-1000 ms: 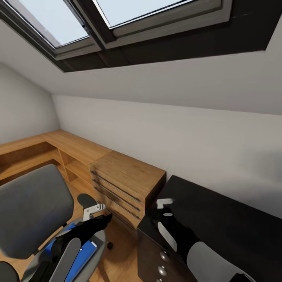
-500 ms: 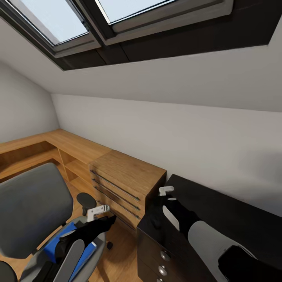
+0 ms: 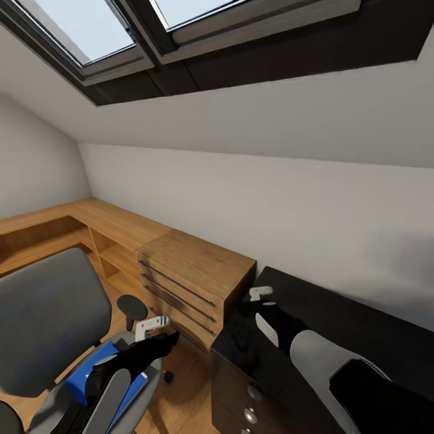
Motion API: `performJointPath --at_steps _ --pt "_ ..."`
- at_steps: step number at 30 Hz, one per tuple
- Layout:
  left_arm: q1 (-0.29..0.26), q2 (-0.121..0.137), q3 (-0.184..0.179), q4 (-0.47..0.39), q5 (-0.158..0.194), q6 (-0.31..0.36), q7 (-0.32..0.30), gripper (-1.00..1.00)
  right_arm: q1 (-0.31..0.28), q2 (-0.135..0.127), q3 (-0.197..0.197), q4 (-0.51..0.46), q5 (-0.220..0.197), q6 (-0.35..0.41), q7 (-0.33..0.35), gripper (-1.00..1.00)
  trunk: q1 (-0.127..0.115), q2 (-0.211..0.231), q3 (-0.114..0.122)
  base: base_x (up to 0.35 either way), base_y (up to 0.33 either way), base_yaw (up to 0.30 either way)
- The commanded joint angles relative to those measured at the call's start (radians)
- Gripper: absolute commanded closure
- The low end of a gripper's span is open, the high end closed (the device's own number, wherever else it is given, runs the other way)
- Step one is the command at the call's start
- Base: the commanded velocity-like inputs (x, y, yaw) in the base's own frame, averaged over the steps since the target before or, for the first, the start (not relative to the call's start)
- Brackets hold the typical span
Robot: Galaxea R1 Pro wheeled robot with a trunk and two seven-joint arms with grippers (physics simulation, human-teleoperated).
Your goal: In the bedroom, organize the workspace by keeping the computer under the desk, ensuring the monitor is on the desk, placing the keyboard on the desk next to the monitor, placing the mouse on the desk next to the keyboard, moving the folder from the swivel chair onto the desk next to the mouse, stacking the notebook on top of the folder with the pen on top of the notebook, and positioning the swivel chair next to the desk.
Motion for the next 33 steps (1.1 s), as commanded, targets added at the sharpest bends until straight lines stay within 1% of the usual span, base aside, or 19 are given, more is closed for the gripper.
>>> performJointPath --at_steps 1,3,5,6,8,10,13,14,16,20,26,33 --pt "-0.001 0.001 -0.002 -0.001 0.011 0.001 0.01 -1.0 -0.001 0.002 0.011 0.004 -0.009 0.005 -0.007 -1.0 0.0 -0.001 -0.001 0.0 0.0 0.0" --pt "-0.001 0.001 -0.002 -0.002 0.011 0.001 0.01 -1.0 -0.001 0.005 0.012 0.009 -0.008 0.008 -0.007 -1.0 0.0 -0.001 -0.001 0.0 0.0 0.0" --pt "-0.001 0.001 -0.002 -0.001 0.011 0.001 0.01 -1.0 -0.002 0.014 0.014 0.013 -0.006 0.012 -0.009 -1.0 0.0 -0.001 -0.001 0.0 0.0 0.0" --pt "-0.001 0.001 -0.002 -0.001 0.012 0.001 0.01 -1.0 -0.002 0.025 0.014 0.016 -0.006 0.018 -0.011 -1.0 0.0 -0.001 -0.001 0.0 0.0 0.0" --pt "-0.001 0.001 -0.002 -0.001 0.012 0.002 0.01 -1.0 -0.002 0.027 0.014 0.017 -0.005 0.02 -0.012 -1.0 0.0 -0.001 -0.001 0.0 0.0 0.0" --pt "-0.001 0.001 -0.002 -0.001 0.013 0.002 0.01 -1.0 -0.002 0.032 0.016 0.018 -0.005 0.046 -0.011 -1.0 0.0 -0.001 -0.001 0.0 0.0 0.0" --pt "-0.001 0.001 -0.002 -0.001 0.013 0.002 0.01 -1.0 -0.002 0.038 0.017 0.018 -0.005 0.055 -0.01 -1.0 0.0 -0.001 -0.001 0.0 0.0 0.0" --pt "-0.001 0.001 -0.002 -0.001 0.013 0.003 0.01 -1.0 -0.002 0.047 0.017 0.019 -0.005 0.058 -0.01 -1.0 0.0 -0.001 -0.001 0.0 0.0 0.0" --pt "-0.001 0.001 -0.002 -0.001 0.013 0.003 0.01 -1.0 -0.002 0.056 0.016 0.02 -0.004 0.06 -0.011 -1.0 0.0 -0.001 -0.001 0.0 0.0 0.0" --pt "-0.001 0.001 -0.001 -0.001 0.013 0.003 0.01 -1.0 -0.002 0.059 0.016 0.021 -0.004 0.072 -0.012 -1.0 0.0 -0.001 -0.001 0.0 0.0 0.0" --pt "-0.001 0.001 0.0 -0.001 0.013 0.002 0.01 -1.0 -0.002 0.059 0.016 0.028 -0.004 0.136 -0.011 -1.0 0.0 -0.001 -0.001 0.0 0.0 0.0" --pt "-0.001 0.001 0.0 -0.002 0.013 0.003 0.01 -1.0 -0.002 0.059 0.016 0.03 -0.005 0.158 -0.012 -1.0 0.0 -0.001 -0.001 0.0 0.0 0.0"
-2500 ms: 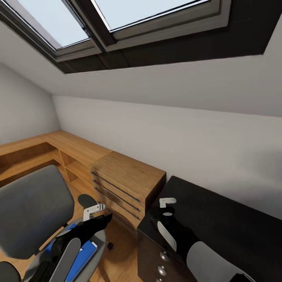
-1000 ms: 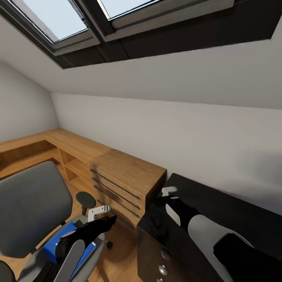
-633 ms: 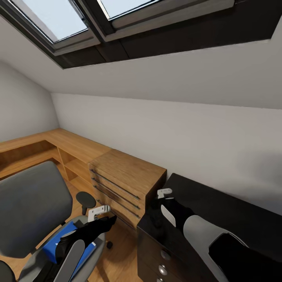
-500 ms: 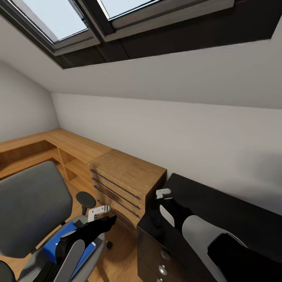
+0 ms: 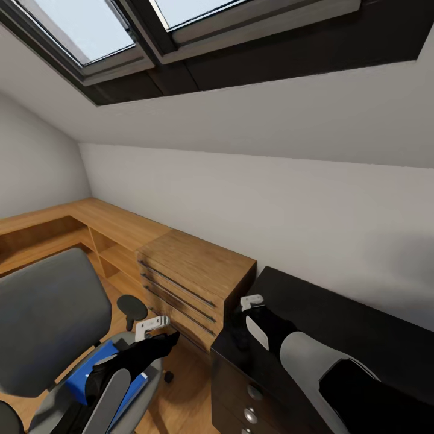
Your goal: In the bedroom, organize the workspace by keeping the computer under the desk, ensuring the monitor is on the desk, placing the keyboard on the desk next to the monitor, placing the mouse on the desk next to the keyboard, moving the folder from the swivel chair onto the desk next to the mouse, stacking the notebook on top of the folder with the pen on top of the notebook, and positioning the swivel chair next to the desk.
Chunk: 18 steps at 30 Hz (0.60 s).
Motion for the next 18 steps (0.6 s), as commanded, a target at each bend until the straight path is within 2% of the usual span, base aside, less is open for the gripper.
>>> performJointPath --at_steps 1,18 --pt "-0.001 0.001 -0.002 -0.001 0.011 0.001 0.01 -1.0 -0.001 0.0 0.008 -0.002 -0.011 0.006 -0.007 -1.0 0.004 -0.008 -0.004 0.0 0.0 0.0" --pt "-0.001 0.001 -0.001 -0.001 0.011 0.001 0.01 -1.0 -0.001 0.0 0.008 -0.001 -0.011 0.011 -0.007 -1.0 0.069 -0.127 -0.058 0.0 0.0 0.0"
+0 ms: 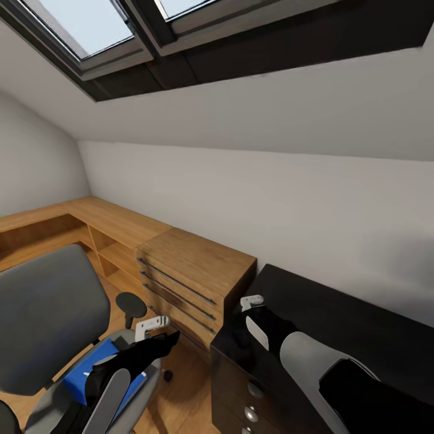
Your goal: In the bedroom, organize the workspace by keeping the computer under the desk, ensuring the monitor is on the desk, placing the keyboard on the desk next to the monitor, placing the mouse on the desk next to the keyboard, moving the folder from the swivel chair onto the desk next to the mouse, stacking the notebook on top of the folder with the pen on top of the notebook, and positioning the swivel chair next to the desk.
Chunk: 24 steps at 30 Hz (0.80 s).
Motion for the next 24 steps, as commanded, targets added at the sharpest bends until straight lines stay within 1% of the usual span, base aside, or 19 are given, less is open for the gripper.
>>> performJointPath --at_steps 1,9,19,24 --pt "-0.001 0.001 -0.002 -0.001 0.011 0.001 0.01 -1.0 -0.001 0.0 0.008 -0.002 -0.011 0.005 -0.007 -1.0 0.004 -0.008 -0.004 0.0 0.0 0.0" --pt "-0.001 0.001 -0.001 -0.001 0.011 0.001 0.01 -1.0 -0.001 0.0 0.007 -0.001 -0.011 0.006 -0.007 -1.0 0.035 -0.064 -0.03 0.0 0.0 0.0" --pt "-0.001 0.001 -0.001 -0.001 0.011 0.001 0.01 -1.0 -0.001 0.0 0.007 0.015 -0.012 0.032 -0.006 -1.0 0.073 -0.134 -0.061 0.0 0.0 0.0" --pt "-0.001 0.001 -0.001 -0.001 0.011 0.001 0.01 -1.0 -0.001 0.0 0.007 0.017 -0.012 0.033 -0.006 -1.0 0.073 -0.134 -0.061 0.0 0.0 0.0"
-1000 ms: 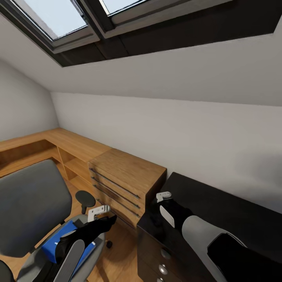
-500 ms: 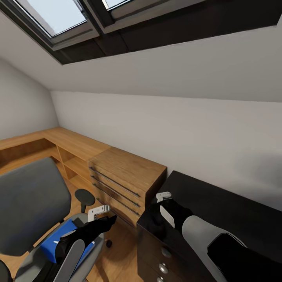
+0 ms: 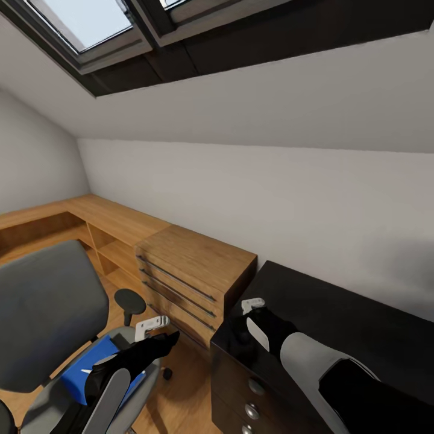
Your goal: In the bedroom, organize the workspace by keeping the computer under the desk, ensuring the monitor is on the desk, placing the keyboard on the desk next to the monitor, placing the mouse on the desk next to the keyboard, moving the folder from the swivel chair onto the desk next to the mouse, stacking the notebook on top of the folder with the pen on top of the notebook, and positioning the swivel chair next to the desk.
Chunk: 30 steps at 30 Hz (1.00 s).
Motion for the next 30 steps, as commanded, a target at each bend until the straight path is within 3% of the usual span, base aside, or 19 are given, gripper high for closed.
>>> performJointPath --at_steps 1,12,23,30 --pt "-0.001 0.001 -0.002 -0.001 0.01 0.001 0.01 -1.0 -0.001 0.0 0.008 -0.001 -0.011 0.005 -0.007 -1.0 0.0 -0.001 -0.001 0.0 0.0 0.0" --pt "-0.001 0.001 -0.002 -0.002 0.01 0.001 0.01 -1.0 -0.001 0.0 0.006 0.001 -0.012 0.007 -0.007 -1.0 0.0 -0.001 -0.001 0.0 0.0 0.0" --pt "-0.001 0.001 -0.003 -0.001 0.01 0.001 0.01 -1.0 -0.001 0.0 0.006 0.001 -0.012 0.008 -0.007 -1.0 0.042 -0.078 -0.036 0.0 0.0 0.0" --pt "-0.001 0.001 -0.002 -0.001 0.01 0.001 0.01 -1.0 -0.001 0.0 0.006 0.001 -0.012 0.008 -0.007 -1.0 0.05 -0.092 -0.042 0.0 0.0 0.0"
